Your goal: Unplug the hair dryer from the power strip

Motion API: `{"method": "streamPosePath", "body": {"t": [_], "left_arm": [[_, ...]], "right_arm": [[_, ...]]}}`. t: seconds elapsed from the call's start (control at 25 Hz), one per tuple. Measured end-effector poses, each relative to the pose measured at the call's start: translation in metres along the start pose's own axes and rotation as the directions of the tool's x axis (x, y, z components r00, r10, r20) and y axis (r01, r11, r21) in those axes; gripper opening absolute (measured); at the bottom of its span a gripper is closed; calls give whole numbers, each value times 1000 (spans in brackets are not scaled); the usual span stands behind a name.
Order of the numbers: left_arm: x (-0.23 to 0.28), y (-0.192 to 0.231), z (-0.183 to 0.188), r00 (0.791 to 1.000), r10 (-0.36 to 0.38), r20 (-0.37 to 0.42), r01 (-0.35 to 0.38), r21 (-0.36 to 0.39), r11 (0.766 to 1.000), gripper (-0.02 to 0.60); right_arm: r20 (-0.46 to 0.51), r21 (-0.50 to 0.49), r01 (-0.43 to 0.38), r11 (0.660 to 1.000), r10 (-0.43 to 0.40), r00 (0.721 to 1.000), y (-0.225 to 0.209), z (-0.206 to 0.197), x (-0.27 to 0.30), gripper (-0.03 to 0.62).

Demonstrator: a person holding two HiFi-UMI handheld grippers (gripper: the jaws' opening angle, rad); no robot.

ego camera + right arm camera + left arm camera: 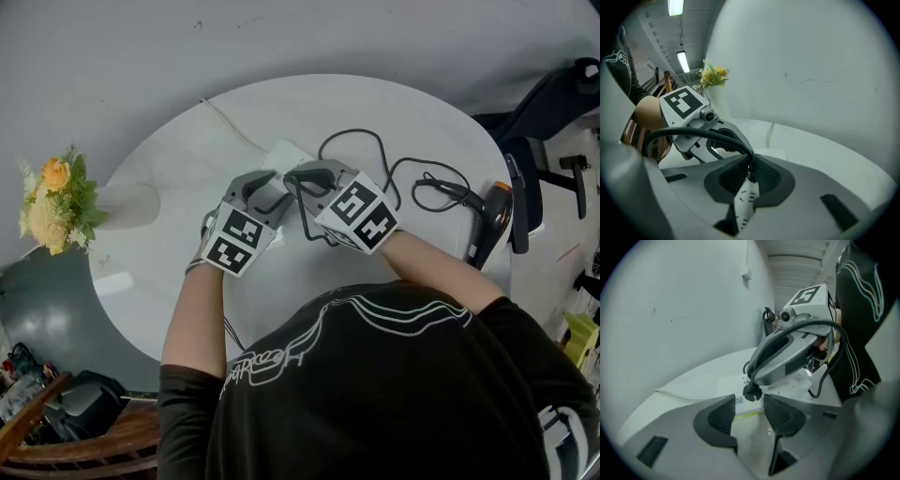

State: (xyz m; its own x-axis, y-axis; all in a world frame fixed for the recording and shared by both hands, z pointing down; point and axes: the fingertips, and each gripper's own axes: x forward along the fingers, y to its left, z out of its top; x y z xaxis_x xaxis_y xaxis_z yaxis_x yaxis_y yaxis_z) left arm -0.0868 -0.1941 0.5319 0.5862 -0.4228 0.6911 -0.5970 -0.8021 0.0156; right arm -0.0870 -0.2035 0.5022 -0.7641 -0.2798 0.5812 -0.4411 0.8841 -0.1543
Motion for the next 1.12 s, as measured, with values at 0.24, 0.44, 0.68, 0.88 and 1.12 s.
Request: {"method": "streamPosePath", "body": {"t": [0.24,0.44,0.68,0.88,1.12], "left_arm": [[-1,0,-2,1000,4,-3,-4,-5,1000,189],[0,0,-1,1000,10,12,-10,-9,1000,187],[0,0,-1,1000,7,9,-7,-7,1000,187],[0,1,0,1000,1,0,-1,-1,1000,187],[1,0,1,1000,-6,-2,6,8,1000,187]], "right_arm": [[-11,-13,-3,1000,3,1000,0,0,0,26],[-8,38,-12,999,12,1000,-3,-1,-1,26],[-4,89,-24,996,24,1000,-5,-1,-1,26],[-15,52,3,999,-2,1000,-3,0,-1,26],[-28,8,26,1000,-26,999,1,0,0,26]]}}
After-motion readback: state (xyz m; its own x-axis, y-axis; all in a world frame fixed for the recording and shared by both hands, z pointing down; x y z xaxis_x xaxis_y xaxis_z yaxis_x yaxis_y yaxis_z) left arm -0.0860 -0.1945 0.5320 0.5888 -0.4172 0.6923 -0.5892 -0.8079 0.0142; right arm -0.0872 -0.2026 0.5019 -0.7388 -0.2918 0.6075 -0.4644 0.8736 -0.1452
